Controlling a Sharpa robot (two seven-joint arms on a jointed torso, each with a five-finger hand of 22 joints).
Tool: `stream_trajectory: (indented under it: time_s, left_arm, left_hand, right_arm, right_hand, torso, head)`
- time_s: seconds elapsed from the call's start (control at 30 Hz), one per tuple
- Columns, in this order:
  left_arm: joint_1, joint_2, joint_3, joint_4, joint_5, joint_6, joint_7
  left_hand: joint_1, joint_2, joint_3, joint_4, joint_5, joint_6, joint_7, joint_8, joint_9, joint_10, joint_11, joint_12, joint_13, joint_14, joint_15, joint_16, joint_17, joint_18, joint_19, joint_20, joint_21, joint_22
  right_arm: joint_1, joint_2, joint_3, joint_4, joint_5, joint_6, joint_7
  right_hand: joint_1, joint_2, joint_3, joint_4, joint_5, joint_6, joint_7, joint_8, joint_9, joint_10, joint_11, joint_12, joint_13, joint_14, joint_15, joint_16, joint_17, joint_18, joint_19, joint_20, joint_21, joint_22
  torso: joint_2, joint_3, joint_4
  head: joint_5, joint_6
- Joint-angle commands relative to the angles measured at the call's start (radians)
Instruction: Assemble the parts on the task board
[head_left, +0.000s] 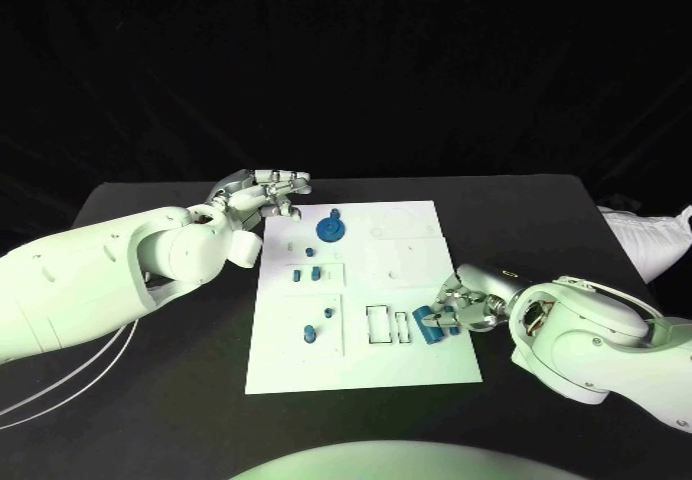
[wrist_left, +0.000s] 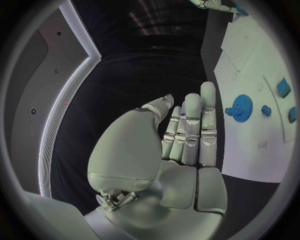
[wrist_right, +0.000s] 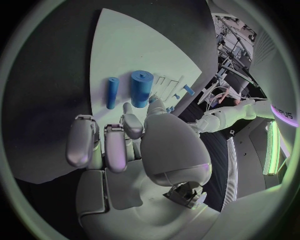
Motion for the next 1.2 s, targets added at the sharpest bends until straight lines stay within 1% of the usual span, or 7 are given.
stream_trajectory:
  time_s: [0.03, 0.43, 0.53, 0.77, 0.87, 1.0, 1.2]
  left_arm:
    - [-0.001, 0.002, 0.001, 0.000, -0.004, 0.002, 0.015]
    - [-0.006, 0.001, 0.001, -0.003, -0.004, 0.007, 0.011]
    - [-0.006, 0.001, 0.001, -0.003, -0.004, 0.009, 0.009]
    - [-0.006, 0.001, 0.001, -0.002, 0.008, 0.009, 0.004]
    - [-0.006, 0.001, 0.001, -0.002, 0.009, 0.010, 0.002]
    - [-0.006, 0.001, 0.001, -0.002, 0.010, 0.011, 0.001]
    - [-0.006, 0.000, 0.001, -0.002, 0.010, 0.012, 0.000]
  left_hand:
    - [0.001, 0.007, -0.001, -0.002, 0.005, -0.008, 0.007, 0.004, -0.001, -0.003, 0.000, 0.005, 0.001, -0.009, 0.000, 0.003, -0.001, 0.019, -0.002, 0.007, -0.003, -0.001]
    - [0.000, 0.005, -0.002, -0.002, 0.005, -0.010, 0.007, 0.005, -0.001, -0.005, 0.000, 0.006, 0.001, -0.009, 0.000, 0.003, -0.002, 0.020, -0.002, 0.007, -0.004, -0.001]
    - [0.000, 0.005, -0.002, -0.002, 0.005, -0.010, 0.007, 0.005, -0.001, -0.005, 0.000, 0.006, 0.001, -0.009, 0.000, 0.003, -0.002, 0.020, -0.002, 0.007, -0.004, -0.001]
    - [0.000, 0.005, -0.002, -0.002, 0.005, -0.010, 0.007, 0.005, -0.001, -0.005, 0.000, 0.006, 0.001, -0.009, 0.000, 0.003, -0.002, 0.020, -0.002, 0.007, -0.004, -0.001]
    - [0.000, 0.005, -0.002, -0.002, 0.005, -0.010, 0.007, 0.005, -0.001, -0.005, 0.000, 0.006, 0.001, -0.009, 0.000, 0.003, -0.002, 0.020, -0.002, 0.007, -0.004, -0.001]
    - [0.000, 0.005, -0.002, -0.002, 0.005, -0.010, 0.007, 0.005, -0.001, -0.005, 0.000, 0.006, 0.001, -0.009, 0.000, 0.003, -0.002, 0.020, -0.002, 0.007, -0.004, -0.001]
    - [-0.001, 0.005, -0.003, -0.002, 0.005, -0.012, 0.008, 0.006, -0.001, -0.007, 0.001, 0.007, 0.001, -0.009, 0.000, 0.003, -0.002, 0.019, -0.002, 0.007, -0.004, -0.002]
  right_arm:
    - [-0.003, 0.003, -0.001, -0.005, -0.059, 0.049, -0.027]
    - [-0.016, 0.034, -0.001, -0.015, -0.066, 0.079, -0.029]
    - [-0.020, 0.042, -0.001, -0.016, -0.061, 0.085, -0.028]
    - [-0.023, 0.054, -0.001, -0.020, -0.092, 0.083, -0.026]
    - [-0.024, 0.056, -0.001, -0.024, -0.117, 0.060, -0.022]
    - [-0.024, 0.055, -0.001, -0.024, -0.138, 0.004, -0.012]
    - [-0.024, 0.047, -0.001, -0.007, -0.132, -0.090, 0.016]
  right_hand:
    - [-0.007, 0.004, -0.005, 0.001, -0.003, -0.007, -0.002, 0.006, 0.002, -0.001, 0.002, 0.005, 0.003, 0.060, 0.003, 0.005, 0.019, -0.013, 0.000, 0.003, 0.006, 0.000]
    - [-0.009, 0.005, -0.008, 0.001, -0.008, -0.007, -0.002, 0.010, 0.003, -0.004, 0.002, 0.003, 0.002, 0.060, 0.003, 0.005, 0.020, -0.013, 0.000, 0.003, 0.006, 0.001]
    - [-0.009, 0.006, -0.010, 0.001, -0.010, -0.006, -0.003, 0.012, 0.003, -0.004, 0.002, 0.005, 0.004, 0.060, 0.003, 0.006, 0.022, -0.013, 0.001, 0.003, 0.007, 0.003]
    - [-0.007, 0.022, -0.014, 0.000, -0.013, 0.015, -0.012, 0.042, 0.015, 0.009, -0.006, 0.024, 0.035, 0.063, -0.002, 0.017, 0.040, -0.014, 0.002, 0.001, 0.010, 0.009]
    - [0.005, 0.039, -0.009, -0.003, -0.013, 0.027, -0.017, 0.056, 0.021, 0.012, -0.010, 0.026, 0.041, 0.063, -0.005, 0.018, 0.042, -0.014, 0.003, -0.002, 0.011, 0.010]
    - [0.053, 0.083, 0.020, -0.014, -0.001, 0.049, -0.029, 0.079, 0.034, 0.020, -0.021, 0.031, 0.051, 0.064, -0.014, 0.023, 0.050, -0.017, 0.010, -0.008, 0.019, 0.025]
    - [0.084, 0.090, 0.030, -0.017, 0.039, 0.041, -0.031, 0.081, 0.041, 0.024, -0.024, 0.026, 0.055, 0.064, -0.017, 0.023, 0.052, -0.018, 0.013, -0.015, 0.022, 0.030]
  torso:
    - [0.000, -0.0003, -0.0008]
    - [0.001, 0.0008, -0.0004]
    - [0.000, 0.0006, -0.0005]
    - [-0.001, -0.0001, -0.0005]
    - [0.000, -0.0002, -0.0002]
    - [-0.001, 0.0000, 0.0000]
    - [0.000, -0.0001, 0.0008]
  head:
    - [-0.008, 0.000]
    - [-0.010, -0.003]
    - [-0.016, -0.006]
    - [-0.019, -0.006]
    - [-0.020, -0.006]
    - [-0.018, -0.005]
    - [-0.018, -0.001]
